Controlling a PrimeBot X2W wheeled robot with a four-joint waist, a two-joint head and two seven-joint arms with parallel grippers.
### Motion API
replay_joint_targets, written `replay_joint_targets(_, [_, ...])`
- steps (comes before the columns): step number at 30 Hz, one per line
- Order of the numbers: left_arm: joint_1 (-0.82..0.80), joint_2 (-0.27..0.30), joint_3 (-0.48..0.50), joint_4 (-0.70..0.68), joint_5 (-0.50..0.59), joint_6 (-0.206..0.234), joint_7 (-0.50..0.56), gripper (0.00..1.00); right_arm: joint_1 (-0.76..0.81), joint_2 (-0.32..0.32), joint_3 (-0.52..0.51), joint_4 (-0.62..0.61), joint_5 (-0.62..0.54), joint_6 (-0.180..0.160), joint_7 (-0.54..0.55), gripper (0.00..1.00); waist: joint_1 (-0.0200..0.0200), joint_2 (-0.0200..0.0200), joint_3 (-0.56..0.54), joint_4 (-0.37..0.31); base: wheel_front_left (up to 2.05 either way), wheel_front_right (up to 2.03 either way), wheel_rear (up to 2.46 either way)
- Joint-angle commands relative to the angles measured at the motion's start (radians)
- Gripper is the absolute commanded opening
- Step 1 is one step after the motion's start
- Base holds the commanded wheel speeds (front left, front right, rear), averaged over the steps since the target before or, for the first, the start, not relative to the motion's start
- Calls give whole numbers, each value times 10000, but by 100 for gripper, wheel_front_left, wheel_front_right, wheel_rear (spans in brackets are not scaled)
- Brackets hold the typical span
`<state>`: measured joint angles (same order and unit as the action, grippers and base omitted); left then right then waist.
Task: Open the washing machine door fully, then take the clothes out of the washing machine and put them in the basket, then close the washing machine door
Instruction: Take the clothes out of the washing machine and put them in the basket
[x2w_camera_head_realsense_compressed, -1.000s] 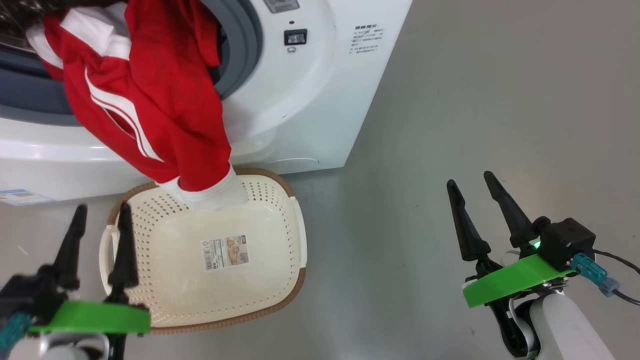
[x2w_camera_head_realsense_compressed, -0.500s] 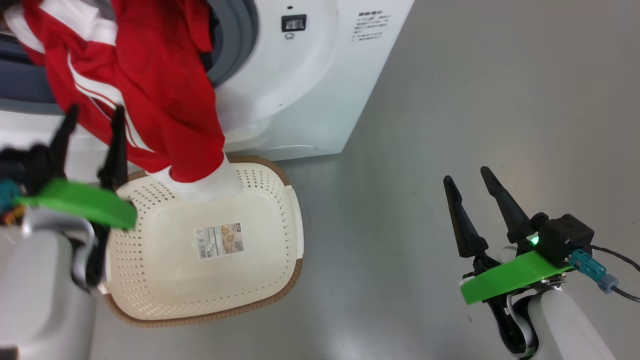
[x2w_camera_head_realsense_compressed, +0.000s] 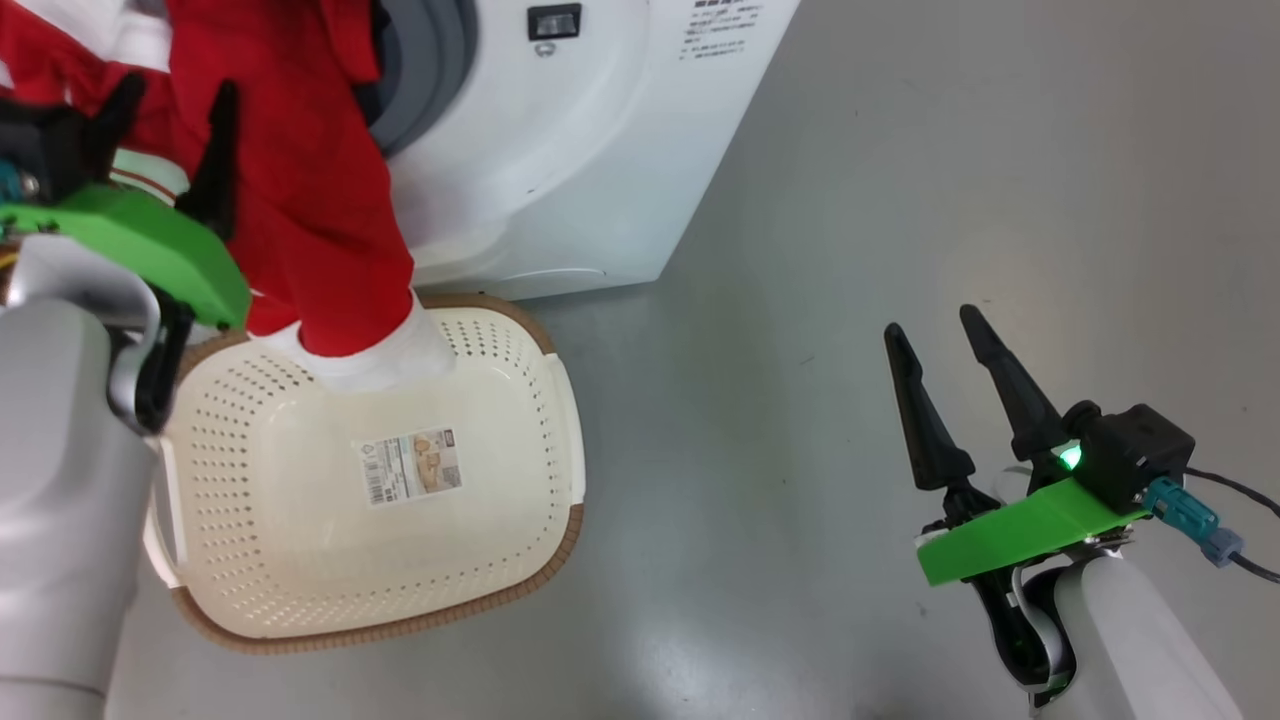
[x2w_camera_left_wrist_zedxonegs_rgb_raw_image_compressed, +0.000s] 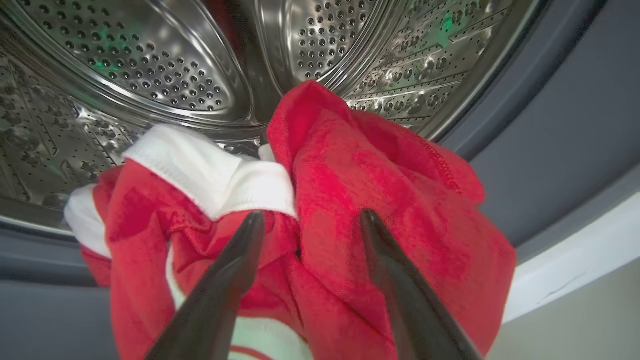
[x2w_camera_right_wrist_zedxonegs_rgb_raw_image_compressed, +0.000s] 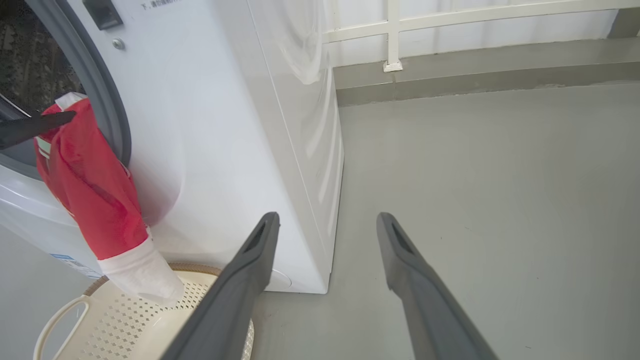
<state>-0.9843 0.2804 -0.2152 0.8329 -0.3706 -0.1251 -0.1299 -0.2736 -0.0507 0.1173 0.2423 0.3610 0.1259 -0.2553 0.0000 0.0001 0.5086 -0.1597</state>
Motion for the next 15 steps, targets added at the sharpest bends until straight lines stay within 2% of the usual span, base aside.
replay_joint_targets(1, [-427, 570, 23, 159, -156, -56, 11, 100, -56, 5, 282, -257, 101, 48, -65, 100, 0, -1, 98, -82, 0, 0, 0])
replay_joint_targets(10, [-1404, 676, -1036, 1428, -870, -56, 160, 100, -161, 5, 331, -294, 174, 48, -65, 100, 0, -1, 278, -231, 0, 0, 0])
replay_joint_targets(11, [-1490, 700, -1157, 1549, -955, -56, 148, 79, -170, 5, 335, -295, 179, 48, -65, 100, 0, -1, 291, -243, 0, 0, 0])
replay_joint_targets(12, [-1562, 718, -1278, 1665, -1038, -56, 139, 49, -177, 5, 338, -295, 183, 48, -65, 100, 0, -1, 297, -252, 0, 0, 0])
replay_joint_targets(13, [-1621, 729, -1414, 1760, -1114, -56, 136, 35, -180, 5, 337, -295, 186, 48, -65, 100, 0, -1, 300, -261, 0, 0, 0])
replay_joint_targets(14, [-1669, 746, -1534, 1836, -1186, -56, 95, 5, -181, 5, 336, -296, 188, 48, -65, 100, 0, -1, 297, -268, 0, 0, 0])
replay_joint_targets(15, [-1711, 762, -1644, 1909, -1260, -56, 34, 0, -180, 5, 332, -294, 187, 48, -65, 100, 0, -1, 291, -270, 0, 0, 0])
